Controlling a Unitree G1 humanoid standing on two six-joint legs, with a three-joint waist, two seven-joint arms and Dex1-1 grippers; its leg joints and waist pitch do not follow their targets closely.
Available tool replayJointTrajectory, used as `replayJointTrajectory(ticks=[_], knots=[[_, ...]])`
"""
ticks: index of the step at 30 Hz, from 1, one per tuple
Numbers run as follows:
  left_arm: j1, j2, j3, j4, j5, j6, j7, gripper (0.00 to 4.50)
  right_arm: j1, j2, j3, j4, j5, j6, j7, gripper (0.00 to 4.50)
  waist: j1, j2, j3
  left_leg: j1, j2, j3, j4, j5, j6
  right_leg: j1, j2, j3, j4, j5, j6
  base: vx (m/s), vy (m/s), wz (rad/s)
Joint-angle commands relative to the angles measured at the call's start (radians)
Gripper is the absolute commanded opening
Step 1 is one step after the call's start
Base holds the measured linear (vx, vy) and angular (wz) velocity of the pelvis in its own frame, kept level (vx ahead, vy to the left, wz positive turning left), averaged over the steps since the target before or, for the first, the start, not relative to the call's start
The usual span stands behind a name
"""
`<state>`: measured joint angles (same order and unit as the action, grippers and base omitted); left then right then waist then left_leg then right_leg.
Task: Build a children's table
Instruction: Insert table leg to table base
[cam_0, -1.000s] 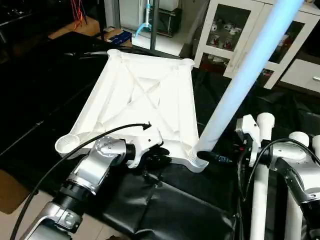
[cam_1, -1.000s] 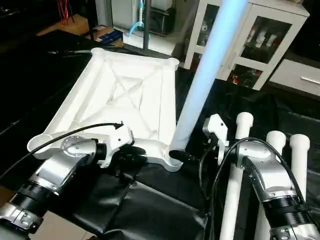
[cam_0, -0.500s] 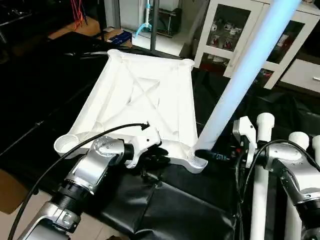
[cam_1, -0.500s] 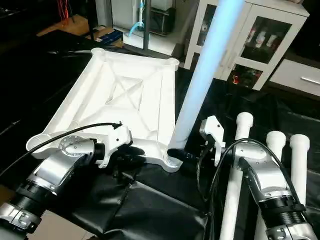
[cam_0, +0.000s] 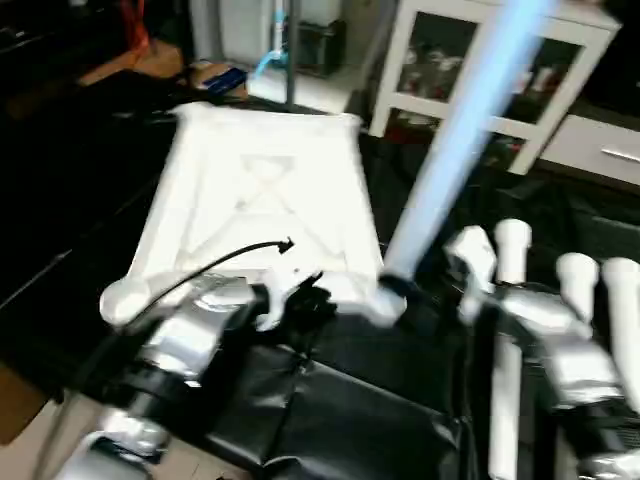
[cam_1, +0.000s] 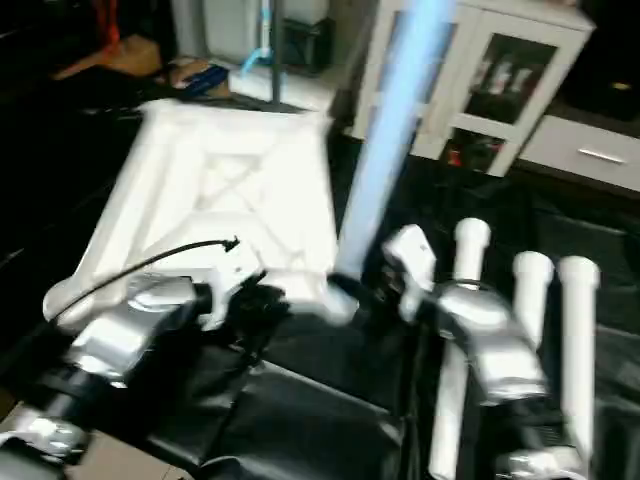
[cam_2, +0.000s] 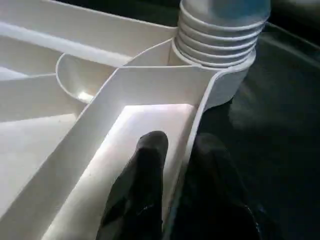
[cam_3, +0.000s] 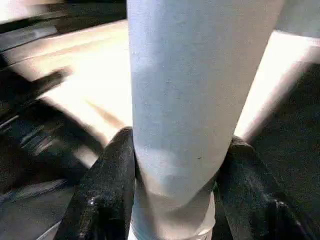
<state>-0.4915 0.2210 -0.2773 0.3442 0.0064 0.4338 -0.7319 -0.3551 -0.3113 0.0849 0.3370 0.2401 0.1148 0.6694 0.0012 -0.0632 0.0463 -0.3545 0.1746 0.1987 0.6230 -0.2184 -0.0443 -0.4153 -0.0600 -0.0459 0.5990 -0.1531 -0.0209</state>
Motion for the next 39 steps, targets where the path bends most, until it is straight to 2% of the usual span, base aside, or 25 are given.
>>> replayJointTrajectory(ticks=[1, 4, 6, 7, 8, 9, 10, 11, 12, 13, 15, 17, 19, 21, 25, 26, 27, 28, 29, 30, 33, 34, 36, 37, 39], knots=[[-0.054, -0.04, 0.101, -0.022, 0.006, 0.053, 0.162, 0.7, 0.028, 0.029, -0.019, 0.11, -0.134, 0.068, -0.26, 1.89, -0.001, 0.01, -0.054, 0.004, 0.05, -0.038, -0.084, -0.285, -0.02, 0.044, -0.076, 0.036, -0.091, -0.458, -0.152, 0.0, 0.0, 0.0], [-0.079, -0.116, 0.163, -0.01, 0.01, 0.036, 0.327, 0.7, -0.012, 0.144, -0.051, 0.184, -0.199, 0.045, -0.577, 1.88, -0.016, 0.013, -0.055, -0.001, 0.046, -0.042, -0.086, -0.277, -0.023, 0.039, -0.074, 0.033, -0.097, -0.478, -0.125, 0.0, 0.0, 0.0], [-0.084, -0.137, 0.165, -0.009, 0.016, 0.015, 0.36, 0.7, -0.033, 0.204, -0.061, 0.219, -0.2, 0.026, -0.673, 1.88, -0.022, 0.013, -0.062, -0.003, 0.046, -0.046, -0.086, -0.277, -0.025, 0.043, -0.076, 0.03, -0.093, -0.446, -0.119, 0.0, 0.0, 0.0], [-0.085, -0.142, 0.162, -0.01, 0.014, 0.013, 0.362, 0.7, -0.04, 0.225, -0.062, 0.232, -0.201, 0.017, -0.697, 1.88, -0.025, 0.017, -0.059, -0.004, 0.046, -0.045, -0.087, -0.288, -0.02, 0.038, -0.073, 0.03, -0.094, -0.425, -0.119, 0.0, 0.0, 0.0], [-0.085, -0.144, 0.155, -0.013, 0.011, 0.014, 0.355, 0.7, -0.051, 0.254, -0.071, 0.248, -0.19, -0.012, -0.717, 1.88, -0.025, 0.012, -0.059, -0.002, 0.046, -0.044, -0.087, -0.294, -0.017, 0.036, -0.072, 0.03, -0.096, -0.419, -0.118, 0.0, 0.0, 0.0], [-0.085, -0.144, 0.153, -0.014, 0.01, 0.015, 0.352, 0.7, -0.054, 0.261, -0.074, 0.252, -0.187, -0.021, -0.721, 1.88, -0.025, 0.016, -0.06, 0.001, 0.046, -0.043, -0.087, -0.3, -0.014, 0.033, -0.074, 0.031, -0.094, -0.4, -0.124, 0.0, 0.0, 0.0], [-0.083, -0.143, 0.146, -0.019, 0.007, 0.016, 0.338, 0.7, -0.065, 0.293, -0.1, 0.263, -0.14, -0.045, -0.7, 1.88, -0.024, 0.018, -0.06, 0.002, 0.046, -0.042, -0.087, -0.298, -0.01, 0.035, -0.073, 0.032, -0.091, -0.372, -0.13, 0.0, 0.0, 0.0], [-0.083, -0.143, 0.146, -0.019, 0.007, 0.016, 0.338, 0.7, -0.065, 0.293, -0.1, 0.263, -0.14, -0.045, -0.7, 1.88, -0.023, 0.02, -0.061, 0.0, 0.048, -0.043, -0.089, -0.285, -0.004, 0.038, -0.072, 0.033, -0.085, -0.325, -0.143, 0.0, 0.0, 0.0], [-0.077, -0.135, 0.141, -0.028, 0.003, 0.015, 0.314, 0.7, -0.069, 0.3, -0.109, 0.257, -0.105, -0.048, -0.646, 1.88, -0.023, 0.014, -0.063, -0.001, 0.049, -0.041, -0.088, -0.268, 0.0, 0.04, -0.071, 0.033, -0.082, -0.294, -0.149, 0.0, 0.0, 0.0], [-0.075, -0.133, 0.14, -0.03, 0.002, 0.014, 0.309, 0.7, -0.069, 0.301, -0.111, 0.256, -0.098, -0.049, -0.634, 1.88, -0.019, 0.018, -0.065, 0.0, 0.052, -0.04, -0.087, -0.234, 0.012, 0.043, -0.074, 0.035, -0.073, -0.224, -0.172, 0.0, 0.0, 0.0], [-0.066, -0.125, 0.129, -0.045, -0.002, 0.021, 0.293, 0.7, -0.066, 0.299, -0.11, 0.237, -0.087, -0.046, -0.593, 1.88, -0.018, 0.017, -0.067, -0.006, 0.051, -0.038, -0.084, -0.163, 0.039, 0.052, -0.075, 0.035, -0.061, -0.128, -0.206, 0.0, 0.0, 0.0], [-0.062, -0.126, 0.125, -0.049, -0.009, 0.022, 0.292, 0.7, -0.066, 0.297, -0.106, 0.23, -0.086, -0.045, -0.582, 1.88, -0.017, 0.018, -0.067, -0.006, 0.052, -0.036, -0.082, -0.138, 0.053, 0.053, -0.077, 0.034, -0.059, -0.102, -0.224, 0.0, 0.0, 0.0], [-0.058, -0.123, 0.118, -0.054, -0.018, 0.022, 0.288, 0.7, -0.071, 0.291, -0.102, 0.234, -0.082, -0.053, -0.581, 1.88, -0.017, 0.018, -0.064, -0.007, 0.052, -0.036, -0.083, -0.147, 0.054, 0.054, -0.079, 0.033, -0.063, -0.134, -0.229, 0.0, 0.0, 0.0], [-0.055, -0.121, 0.114, -0.058, -0.022, 0.021, 0.28, 0.7, -0.078, 0.285, -0.099, 0.241, -0.079, -0.055, -0.565, 1.88, -0.017, 0.02, -0.062, -0.004, 0.053, -0.037, -0.085, -0.183, 0.038, 0.052, -0.078, 0.033, -0.069, -0.194, -0.217, 0.0, 0.0, 0.0], [-0.047, -0.119, 0.108, -0.067, -0.023, 0.021, 0.268, 0.7, -0.092, 0.272, -0.094, 0.242, -0.069, -0.046, -0.504, 1.88, -0.019, 0.021, -0.061, -0.003, 0.055, -0.04, -0.088, -0.215, 0.019, 0.05, -0.077, 0.033, -0.072, -0.225, -0.204, 0.0, 0.0, 0.0], [-0.041, -0.111, 0.099, -0.072, -0.023, 0.011, 0.25, 0.7, -0.104, 0.263, -0.126, 0.211, -0.02, -0.03, -0.469, 1.88, -0.019, 0.02, -0.062, -0.005, 0.054, -0.04, -0.087, -0.207, 0.019, 0.052, -0.078, 0.033, -0.07, -0.214, -0.205, 0.0, 0.0, 0.0], [-0.041, -0.111, 0.099, -0.072, -0.023, 0.011, 0.25, 0.7, -0.104, 0.263, -0.126, 0.211, -0.02, -0.03, -0.469, 1.88, -0.019, 0.02, -0.062, -0.005, 0.054, -0.04, -0.087, -0.207, 0.019, 0.052, -0.078, 0.033, -0.07, -0.214, -0.205, 0.0, 0.0, 0.0], [-0.023, -0.088, 0.073, -0.087, -0.027, -0.012, 0.196, 0.7, -0.125, 0.244, -0.201, 0.151, 0.089, 0.018, -0.413, 1.88, -0.017, 0.019, -0.063, -0.006, 0.055, -0.041, -0.088, -0.191, 0.033, 0.056, -0.078, 0.034, -0.067, -0.187, -0.208, 0.0, 0.0, 0.0], [-0.007, -0.067, 0.048, -0.099, -0.025, -0.035, 0.153, 0.7, -0.132, 0.227, -0.238, 0.123, 0.141, 0.05, -0.386, 1.88, -0.015, 0.01, -0.063, -0.006, 0.055, -0.04, -0.087, -0.18, 0.051, 0.059, -0.079, 0.034, -0.066, -0.175, -0.212, 0.0, 0.0, 0.0], [0.001, -0.057, 0.035, -0.104, -0.024, -0.046, 0.133, 0.7, -0.135, 0.218, -0.253, 0.111, 0.162, 0.065, -0.375, 1.87, -0.011, 0.014, -0.065, -0.006, 0.057, -0.041, -0.086, -0.167, 0.056, 0.06, -0.082, 0.035, -0.062, -0.164, -0.214, 0.0, 0.0, 0.0], [0.036, -0.012, -0.021, -0.114, -0.002, -0.083, 0.07, 0.69, -0.116, 0.161, -0.243, 0.081, 0.151, 0.075, -0.326, 1.87, 0.006, 0.015, -0.063, 0.006, 0.06, -0.033, -0.081, -0.108, 0.065, 0.047, -0.079, 0.032, -0.06, -0.138, -0.233, 0.0, 0.0, 0.0], [0.053, 0.005, -0.041, -0.107, 0.011, -0.111, 0.052, 0.69, -0.093, 0.137, -0.217, 0.065, 0.12, 0.063, -0.304, 1.87, 0.014, 0.02, -0.06, 0.009, 0.058, -0.027, -0.08, -0.098, 0.061, 0.042, -0.077, 0.034, -0.059, -0.132, -0.239, 0.0, 0.0, 0.0], [0.081, 0.025, -0.061, -0.085, 0.038, -0.143, 0.055, 0.69, -0.038, 0.129, -0.186, 0.018, 0.096, 0.054, -0.285, 1.86, 0.024, 0.019, -0.059, 0.004, 0.059, -0.028, -0.083, -0.102, 0.052, 0.049, -0.078, 0.035, -0.06, -0.147, -0.221, 0.0, 0.0, 0.0], [0.099, 0.037, -0.07, -0.072, 0.04, -0.198, 0.035, 0.69, 0.002, 0.155, -0.18, -0.018, 0.095, 0.042, -0.306, 1.86, 0.024, 0.013, -0.058, 0.0, 0.06, -0.03, -0.087, -0.123, 0.041, 0.052, -0.082, 0.036, -0.064, -0.179, -0.209, 0.0, 0.0, 0.0], [0.107, 0.039, -0.071, -0.07, 0.032, -0.214, 0.017, 0.69, 0.017, 0.171, -0.173, -0.028, 0.088, 0.029, -0.32, 1.86, 0.024, 0.013, -0.057, 0.0, 0.06, -0.032, -0.089, -0.146, 0.033, 0.05, -0.086, 0.037, -0.068, -0.22, -0.198, 0.0, 0.0, 0.0]])
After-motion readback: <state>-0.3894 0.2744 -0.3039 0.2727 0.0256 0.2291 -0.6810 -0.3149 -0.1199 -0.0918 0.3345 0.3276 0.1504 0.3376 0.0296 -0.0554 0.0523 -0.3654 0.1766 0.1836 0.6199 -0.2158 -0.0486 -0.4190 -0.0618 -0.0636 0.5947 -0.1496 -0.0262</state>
